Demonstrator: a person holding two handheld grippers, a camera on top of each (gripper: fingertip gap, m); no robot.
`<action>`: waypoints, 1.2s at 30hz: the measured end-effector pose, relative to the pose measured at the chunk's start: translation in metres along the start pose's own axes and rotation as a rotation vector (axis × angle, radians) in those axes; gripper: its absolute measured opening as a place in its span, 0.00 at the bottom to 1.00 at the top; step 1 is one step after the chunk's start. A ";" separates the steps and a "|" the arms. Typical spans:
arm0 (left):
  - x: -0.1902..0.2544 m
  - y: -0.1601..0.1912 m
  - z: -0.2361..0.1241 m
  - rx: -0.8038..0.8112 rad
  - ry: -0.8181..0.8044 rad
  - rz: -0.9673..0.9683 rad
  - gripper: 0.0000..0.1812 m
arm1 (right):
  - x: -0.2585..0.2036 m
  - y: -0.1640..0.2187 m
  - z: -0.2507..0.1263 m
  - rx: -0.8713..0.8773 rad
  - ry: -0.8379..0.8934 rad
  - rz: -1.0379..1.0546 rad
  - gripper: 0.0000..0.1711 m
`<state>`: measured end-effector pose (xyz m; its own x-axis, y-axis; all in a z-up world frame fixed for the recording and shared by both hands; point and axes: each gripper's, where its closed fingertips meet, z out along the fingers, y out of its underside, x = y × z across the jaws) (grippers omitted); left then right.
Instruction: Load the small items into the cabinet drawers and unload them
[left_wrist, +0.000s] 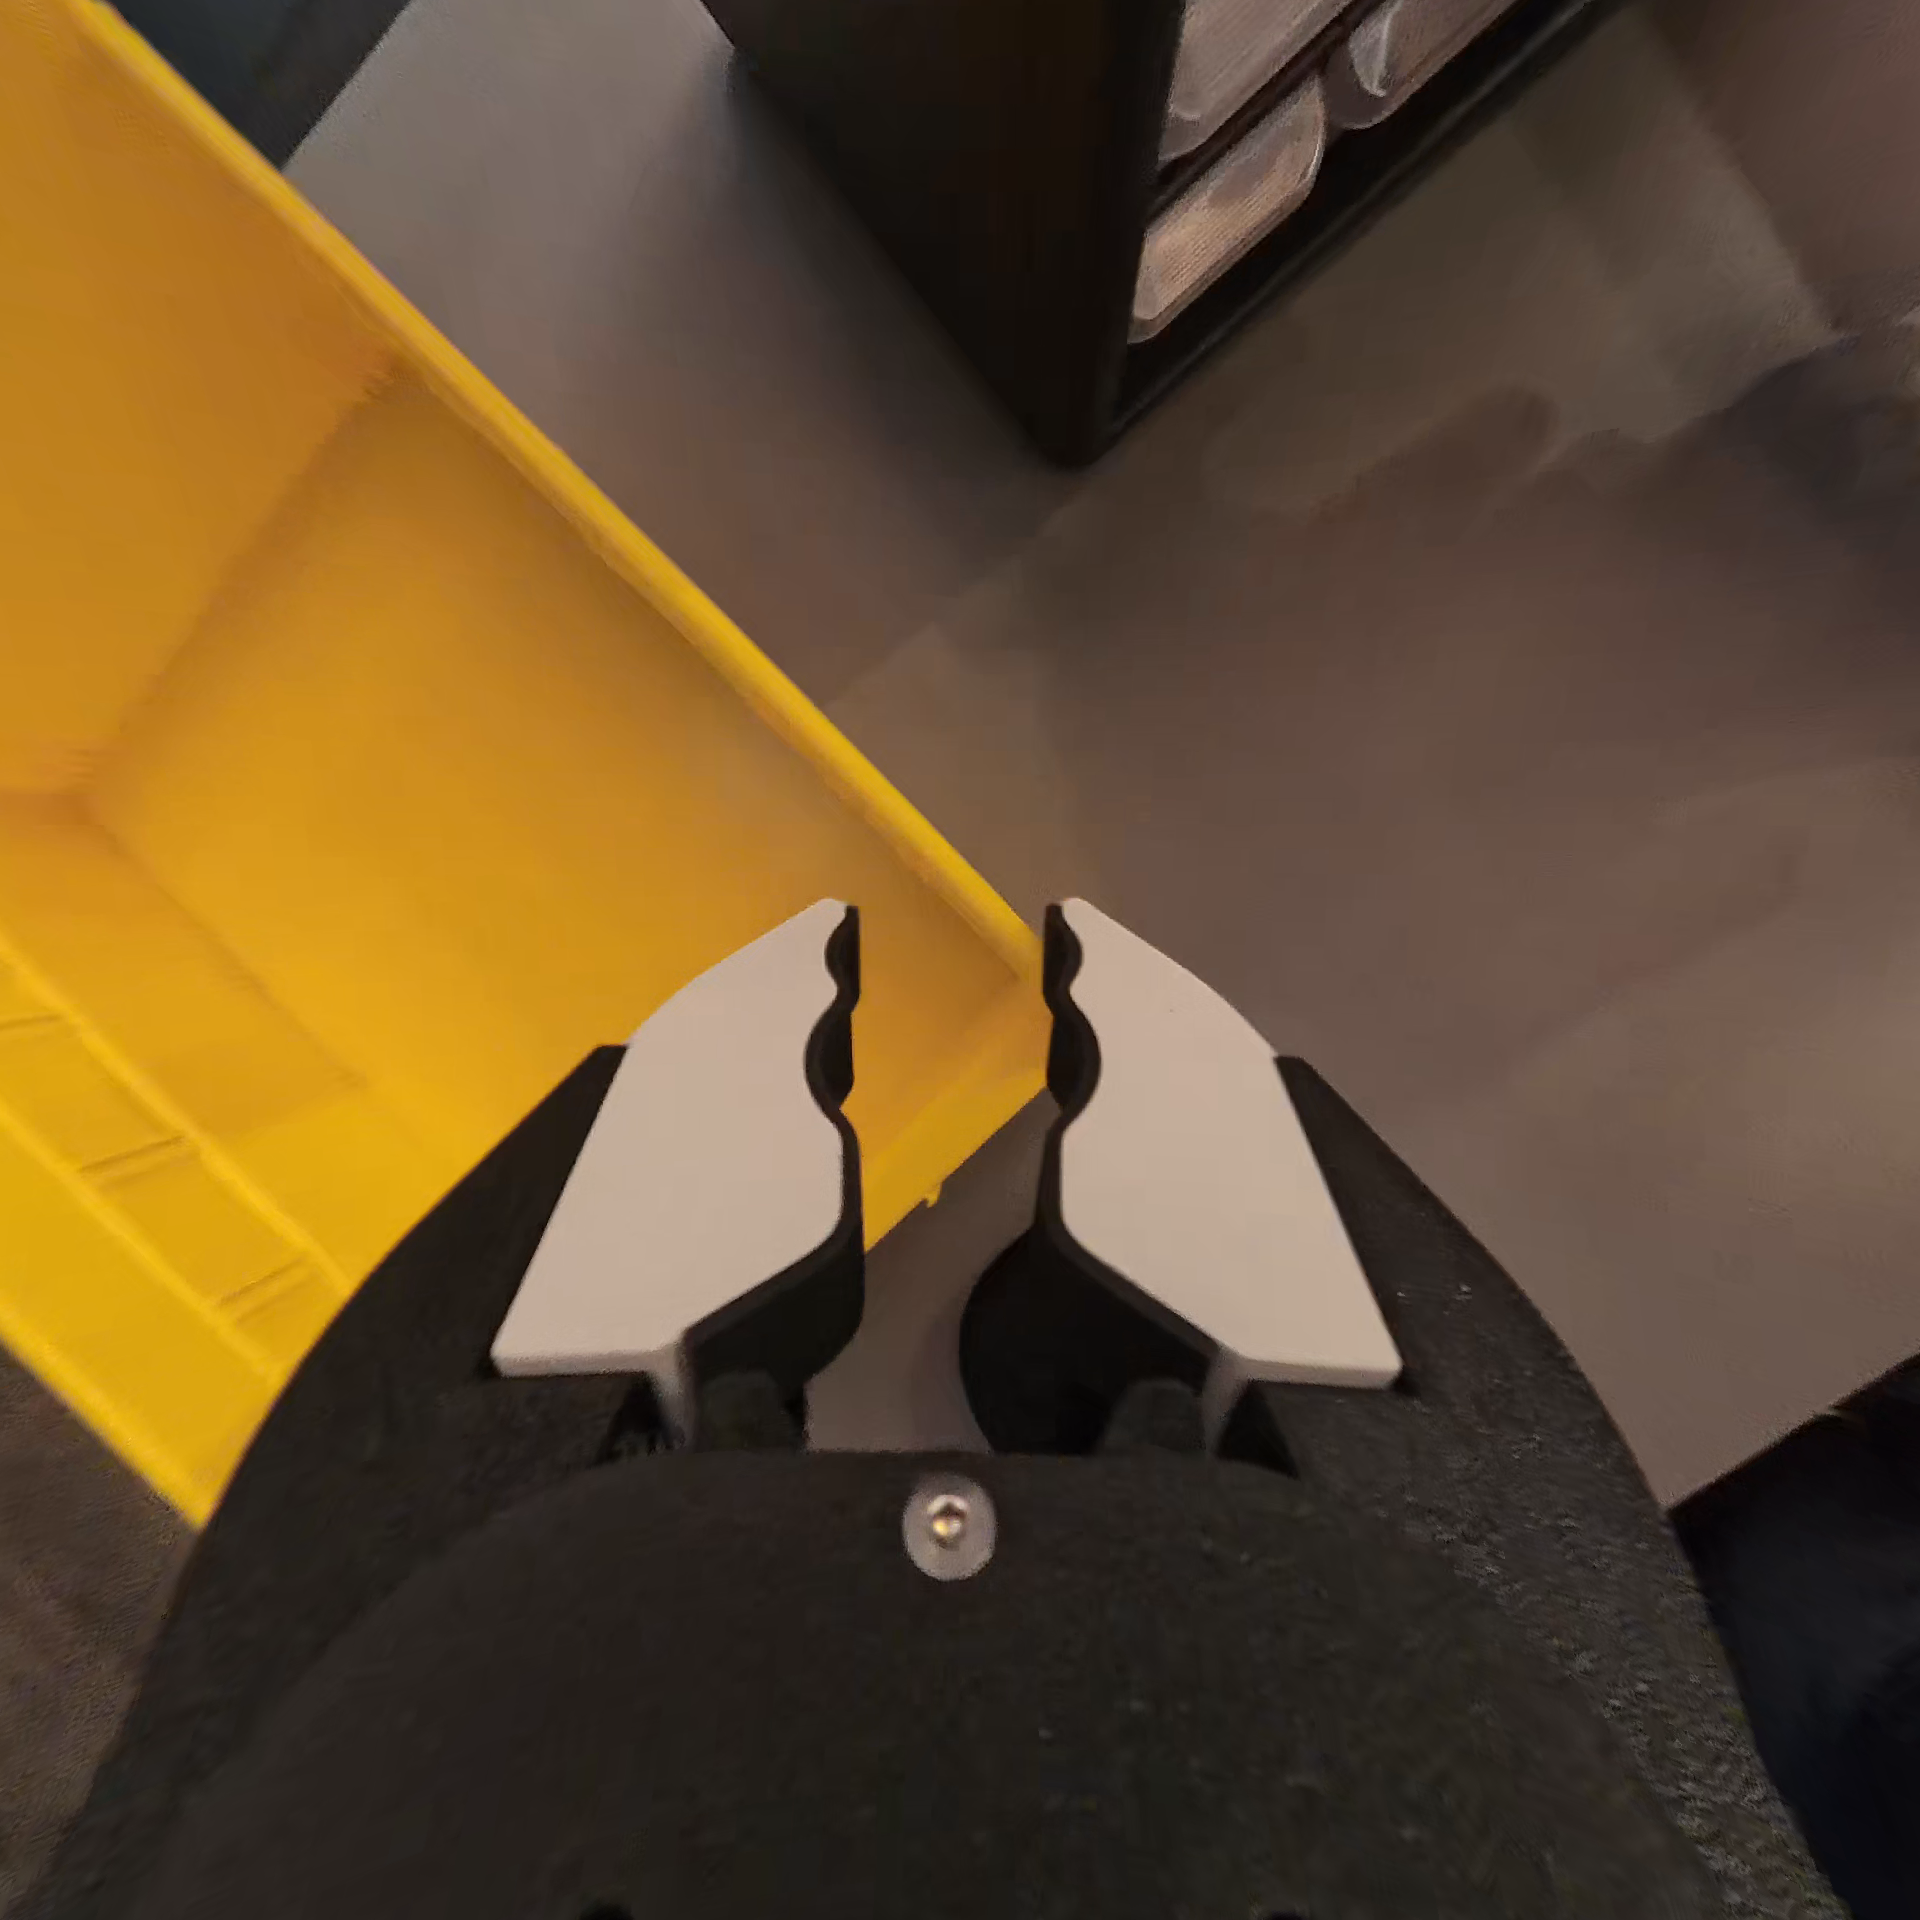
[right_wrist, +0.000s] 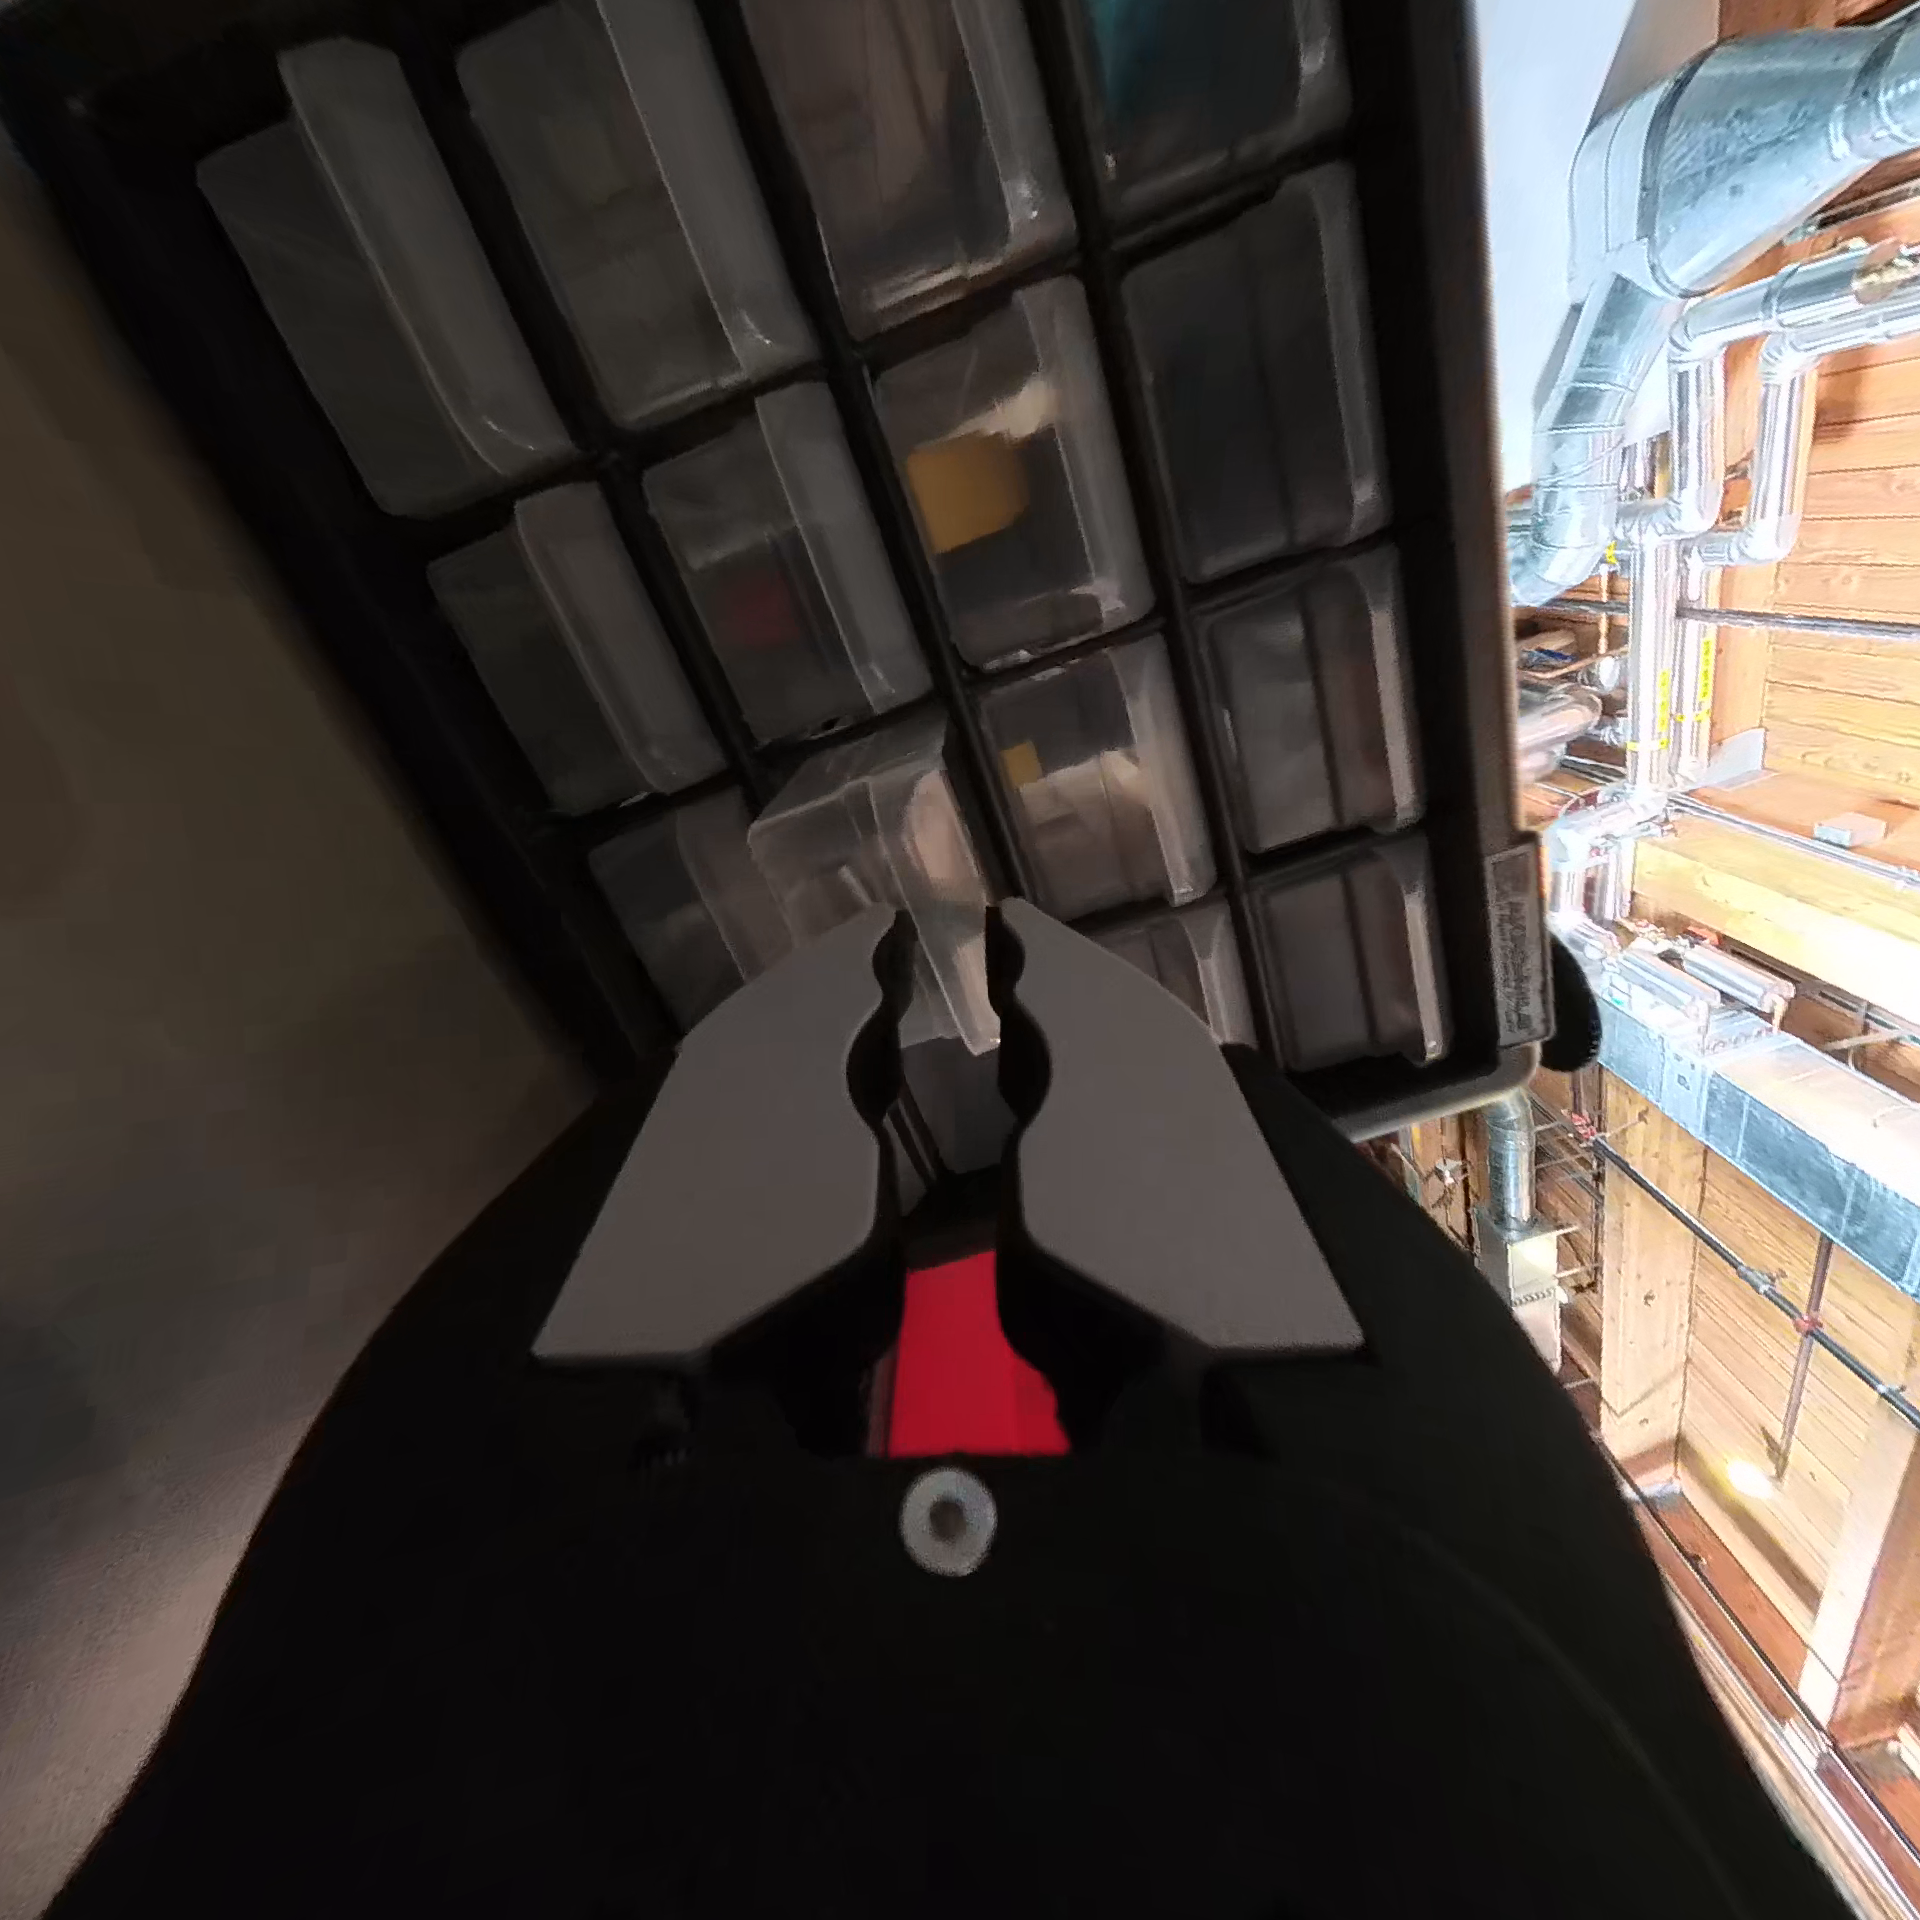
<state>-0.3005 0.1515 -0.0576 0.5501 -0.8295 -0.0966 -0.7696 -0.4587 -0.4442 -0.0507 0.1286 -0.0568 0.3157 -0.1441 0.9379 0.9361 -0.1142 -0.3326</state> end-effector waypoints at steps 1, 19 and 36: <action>0.000 0.000 -0.002 0.032 0.028 -0.005 0.19 | 0.000 0.000 0.003 -0.004 0.008 -0.007 0.09; -0.101 0.072 0.005 -0.361 -0.133 -0.084 0.23 | -0.010 0.004 0.028 -0.025 0.005 -0.056 0.18; -0.093 0.110 0.063 -0.580 0.062 -0.142 0.20 | -0.024 -0.026 -0.001 0.108 -0.045 -0.101 0.16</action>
<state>-0.4159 0.1980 -0.1535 0.6539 -0.7565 -0.0122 -0.7510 -0.6509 0.1109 -0.0826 0.1340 -0.0710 0.2235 -0.0925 0.9703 0.9739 -0.0192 -0.2261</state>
